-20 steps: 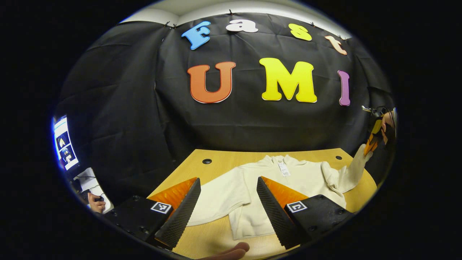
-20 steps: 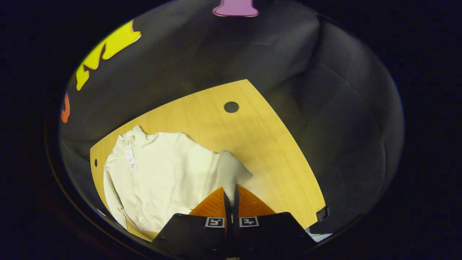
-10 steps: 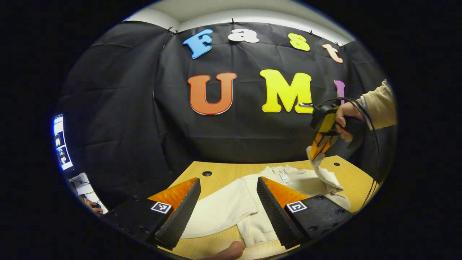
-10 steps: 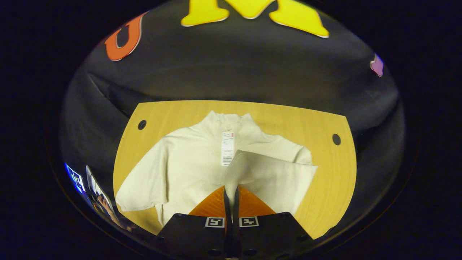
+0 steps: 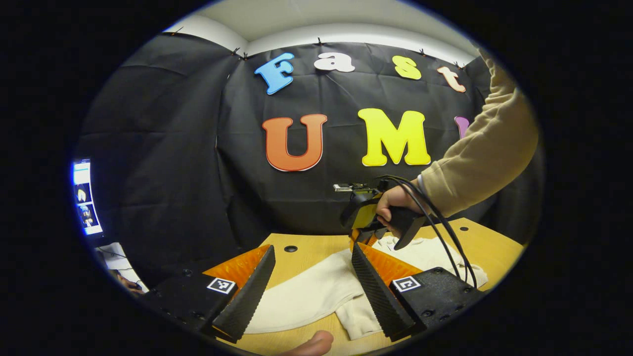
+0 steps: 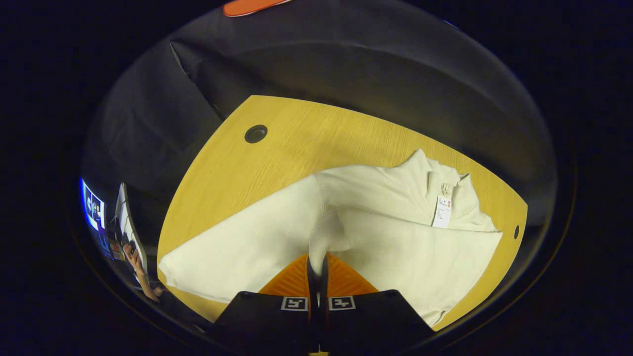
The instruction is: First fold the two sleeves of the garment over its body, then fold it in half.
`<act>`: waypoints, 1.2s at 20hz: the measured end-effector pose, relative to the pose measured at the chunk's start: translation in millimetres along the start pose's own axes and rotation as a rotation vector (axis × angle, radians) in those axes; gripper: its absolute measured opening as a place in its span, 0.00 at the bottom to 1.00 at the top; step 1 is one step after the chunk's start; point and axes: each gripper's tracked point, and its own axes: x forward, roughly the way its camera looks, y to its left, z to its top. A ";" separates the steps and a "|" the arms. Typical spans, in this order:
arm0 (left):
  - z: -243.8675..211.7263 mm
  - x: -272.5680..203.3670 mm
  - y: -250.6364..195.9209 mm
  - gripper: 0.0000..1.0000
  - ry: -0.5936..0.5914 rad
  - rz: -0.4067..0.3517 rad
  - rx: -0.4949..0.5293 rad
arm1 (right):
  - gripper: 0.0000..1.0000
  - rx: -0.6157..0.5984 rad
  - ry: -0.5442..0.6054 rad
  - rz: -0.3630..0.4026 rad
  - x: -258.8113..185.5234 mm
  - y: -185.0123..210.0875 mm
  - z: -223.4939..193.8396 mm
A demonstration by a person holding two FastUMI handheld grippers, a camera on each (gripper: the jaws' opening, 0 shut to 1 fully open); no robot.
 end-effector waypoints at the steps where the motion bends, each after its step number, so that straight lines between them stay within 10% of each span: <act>1: -0.3 -1.0 4.7 0.99 -0.002 0.007 0.029 | 0.02 -0.003 0.009 -0.007 4.7 1.0 -3.1; 5: -15.7 -8.9 20.0 0.99 0.053 0.058 0.033 | 0.16 0.051 -0.024 0.077 -1.9 18.8 6.0; 11: -29.2 -10.7 62.9 0.99 0.107 0.164 0.065 | 0.89 0.052 -0.159 0.154 -81.4 -1.8 16.8; 20: -112.5 -27.9 126.4 0.99 0.333 0.389 -0.013 | 0.94 0.144 -0.666 -0.136 -247.9 -191.7 18.3; 24: -165.6 -42.3 145.2 0.99 0.485 0.479 -0.038 | 0.95 0.222 -1.032 -0.406 -365.8 -290.6 -51.3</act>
